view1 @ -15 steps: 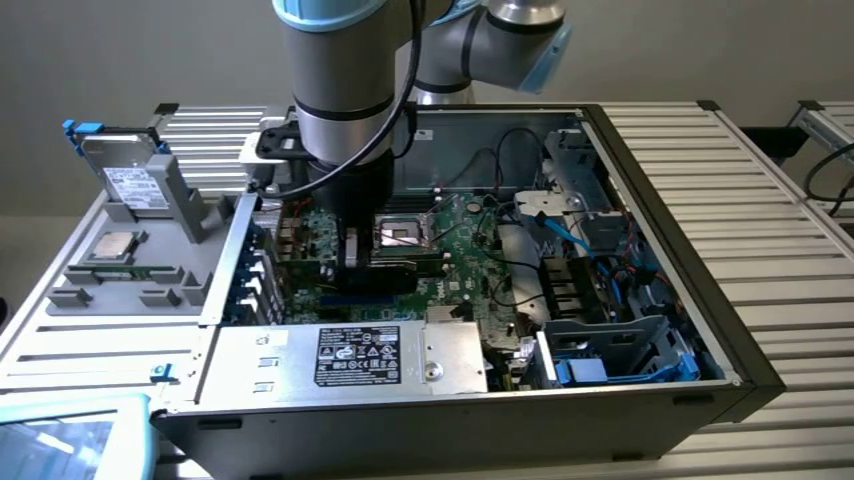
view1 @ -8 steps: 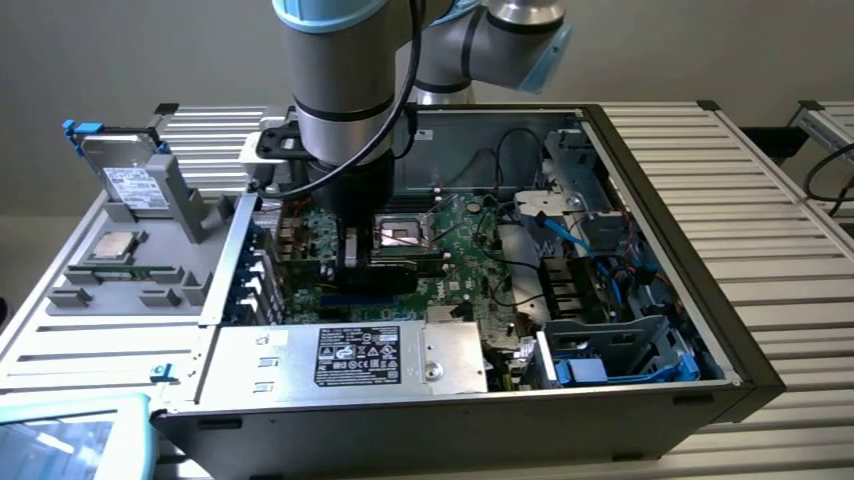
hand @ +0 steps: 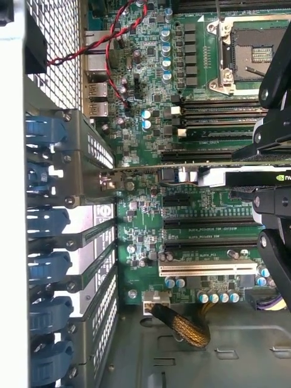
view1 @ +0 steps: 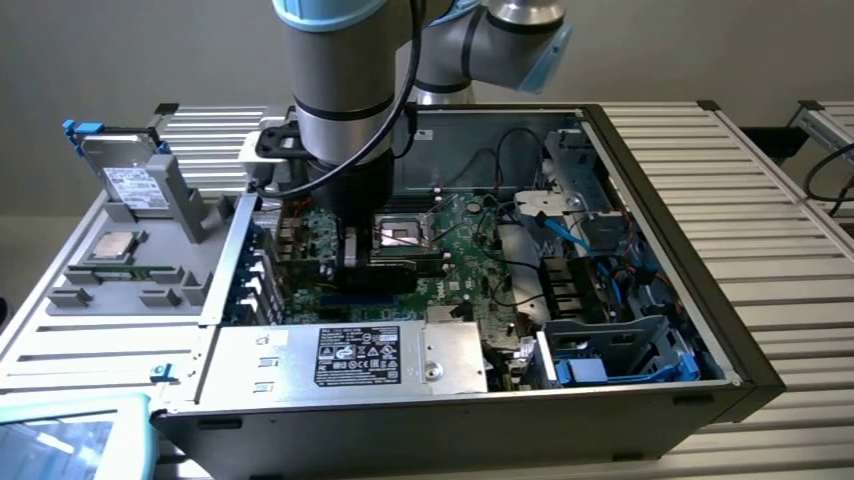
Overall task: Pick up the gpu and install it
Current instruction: 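Insert the gpu into the slot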
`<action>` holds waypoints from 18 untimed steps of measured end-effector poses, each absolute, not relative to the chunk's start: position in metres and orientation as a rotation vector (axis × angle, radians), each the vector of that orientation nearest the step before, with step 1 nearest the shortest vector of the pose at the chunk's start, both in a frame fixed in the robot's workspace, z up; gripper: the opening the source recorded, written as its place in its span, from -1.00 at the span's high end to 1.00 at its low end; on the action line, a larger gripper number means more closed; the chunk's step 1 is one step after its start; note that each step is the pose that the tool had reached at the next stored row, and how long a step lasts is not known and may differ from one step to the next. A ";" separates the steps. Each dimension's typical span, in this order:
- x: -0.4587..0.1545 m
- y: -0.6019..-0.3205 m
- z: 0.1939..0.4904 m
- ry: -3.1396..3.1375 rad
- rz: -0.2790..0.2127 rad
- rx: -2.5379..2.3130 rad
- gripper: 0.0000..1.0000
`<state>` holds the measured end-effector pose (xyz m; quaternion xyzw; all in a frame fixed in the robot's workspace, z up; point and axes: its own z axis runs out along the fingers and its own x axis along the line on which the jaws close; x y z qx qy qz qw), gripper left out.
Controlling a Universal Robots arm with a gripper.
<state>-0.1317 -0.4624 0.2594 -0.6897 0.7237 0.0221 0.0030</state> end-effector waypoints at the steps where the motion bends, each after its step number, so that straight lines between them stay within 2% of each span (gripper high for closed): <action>1: -0.132 -0.462 0.259 2.270 0.070 -2.163 0.45; 9: -0.132 -0.462 0.263 2.276 0.079 -2.169 0.45; 18: -0.132 -0.462 0.263 2.288 0.056 -2.179 0.45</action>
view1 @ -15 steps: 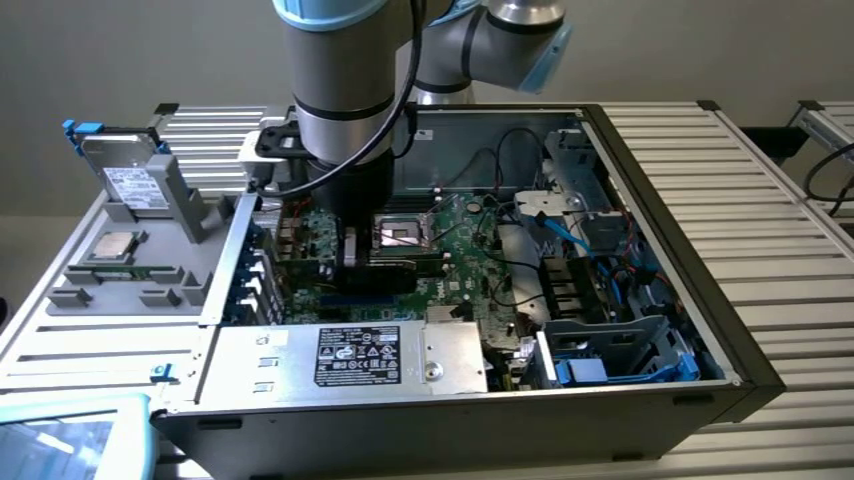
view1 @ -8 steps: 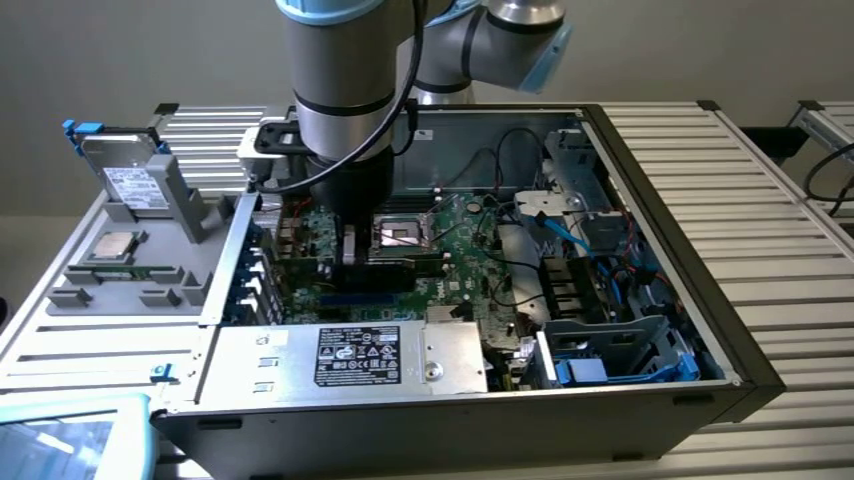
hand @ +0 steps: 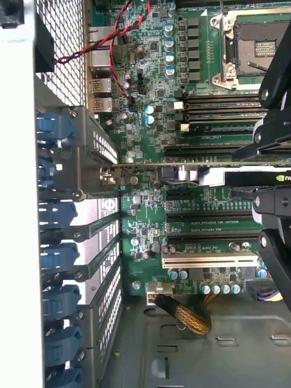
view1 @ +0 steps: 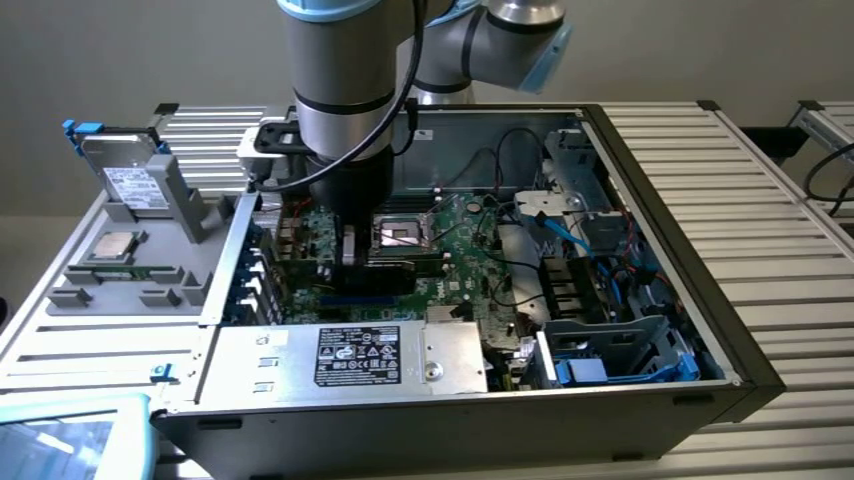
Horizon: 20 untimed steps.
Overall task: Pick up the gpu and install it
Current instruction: 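Insert the gpu into the slot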
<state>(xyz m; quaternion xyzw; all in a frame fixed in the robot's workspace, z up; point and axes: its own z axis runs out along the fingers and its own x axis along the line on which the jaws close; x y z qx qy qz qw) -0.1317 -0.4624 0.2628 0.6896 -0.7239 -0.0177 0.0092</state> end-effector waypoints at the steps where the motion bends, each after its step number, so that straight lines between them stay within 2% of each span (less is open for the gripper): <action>1: -0.132 -0.462 0.263 -2.261 -0.055 2.153 0.45; 20: -0.130 -0.462 0.262 -2.254 -0.057 2.145 0.45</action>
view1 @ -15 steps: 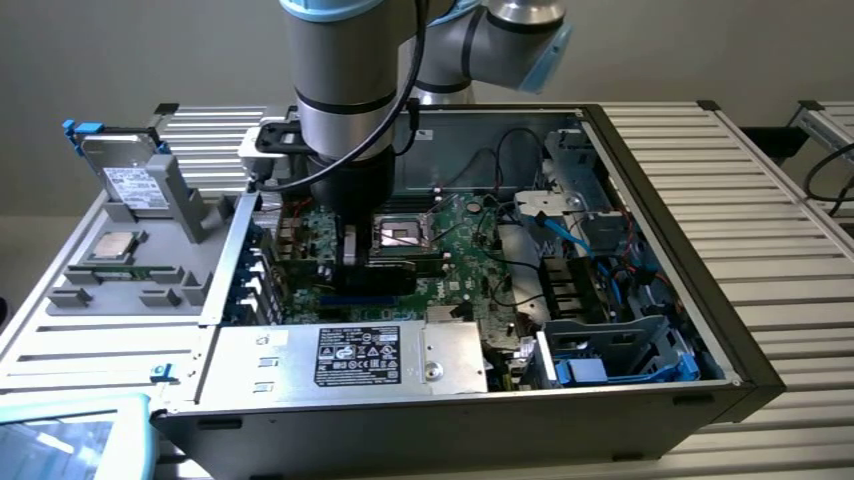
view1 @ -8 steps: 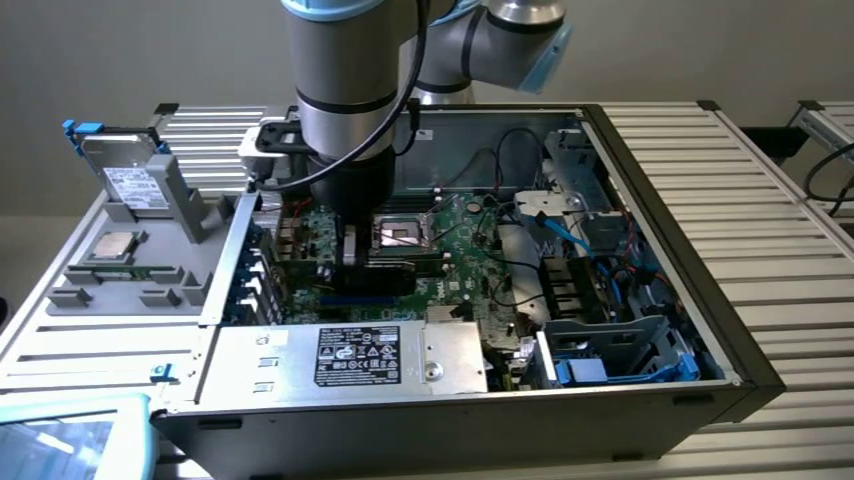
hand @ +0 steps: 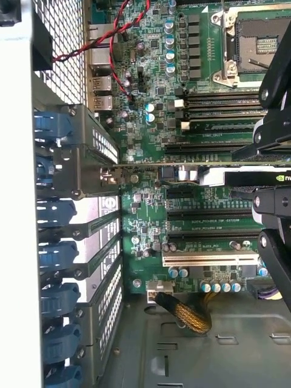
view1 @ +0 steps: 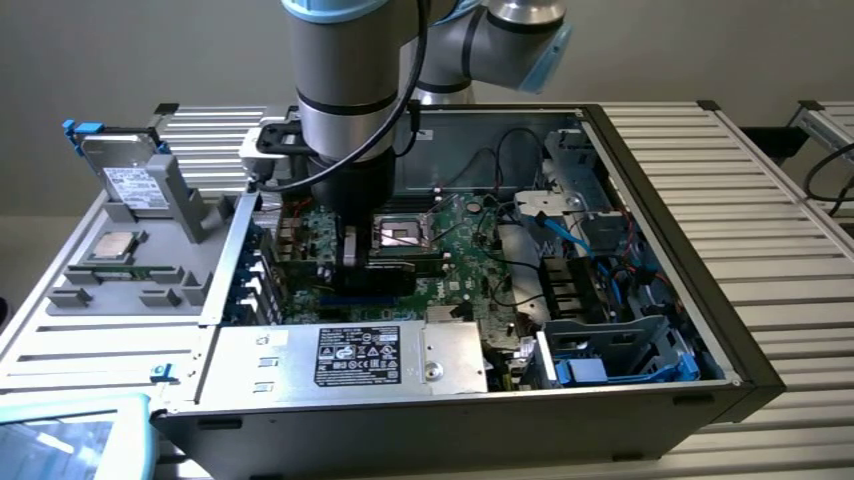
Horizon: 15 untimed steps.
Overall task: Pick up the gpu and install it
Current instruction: 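Insert the gpu into the slot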
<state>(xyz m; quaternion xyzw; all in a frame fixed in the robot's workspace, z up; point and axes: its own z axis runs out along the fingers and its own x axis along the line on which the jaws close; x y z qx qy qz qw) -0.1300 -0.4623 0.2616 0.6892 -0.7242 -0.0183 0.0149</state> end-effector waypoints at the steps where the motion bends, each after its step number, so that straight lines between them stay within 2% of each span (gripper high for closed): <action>1: -0.130 -0.462 0.262 -2.254 -0.057 2.145 0.45; 15: -0.130 -0.460 0.260 -2.262 -0.059 2.134 0.45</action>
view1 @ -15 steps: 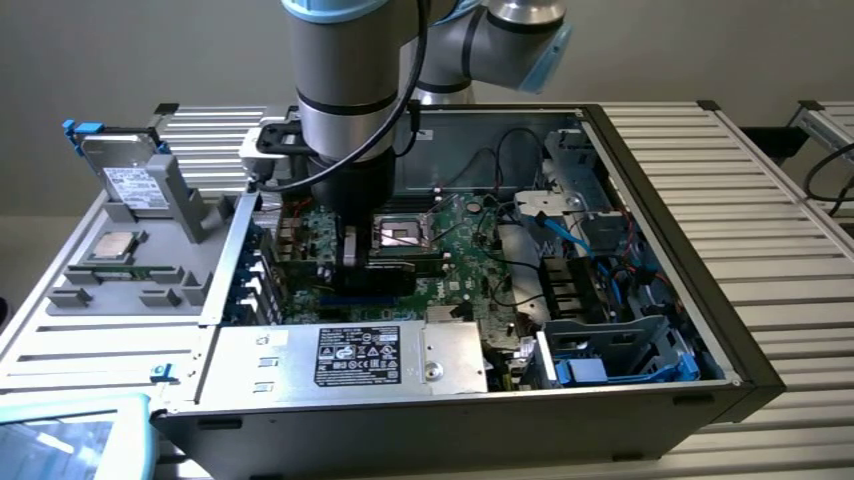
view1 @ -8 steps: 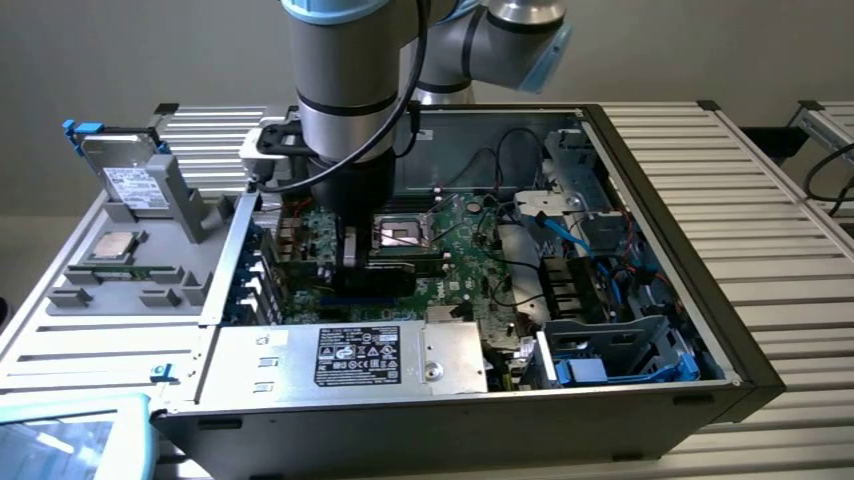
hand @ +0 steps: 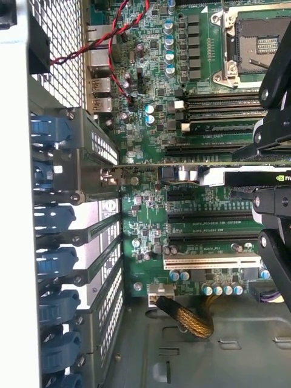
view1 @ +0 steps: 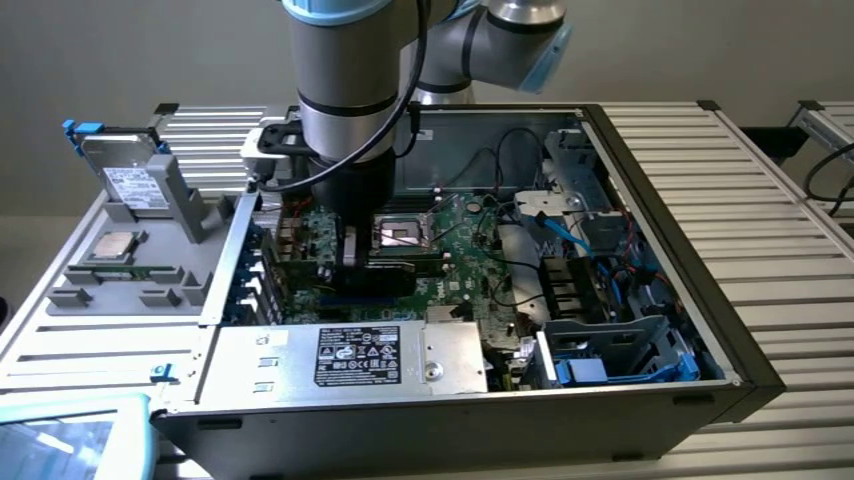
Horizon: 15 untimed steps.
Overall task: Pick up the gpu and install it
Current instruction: 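Insert the gpu into the slot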
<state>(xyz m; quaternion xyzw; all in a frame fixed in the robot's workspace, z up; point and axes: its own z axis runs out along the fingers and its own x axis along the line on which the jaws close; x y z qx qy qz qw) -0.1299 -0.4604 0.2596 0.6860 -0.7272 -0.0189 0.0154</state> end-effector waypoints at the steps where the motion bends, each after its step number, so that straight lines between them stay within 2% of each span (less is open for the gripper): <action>1: -0.130 -0.460 0.260 -2.263 -0.059 2.134 0.45; 15: -0.130 -0.460 0.257 -2.263 -0.059 2.133 0.45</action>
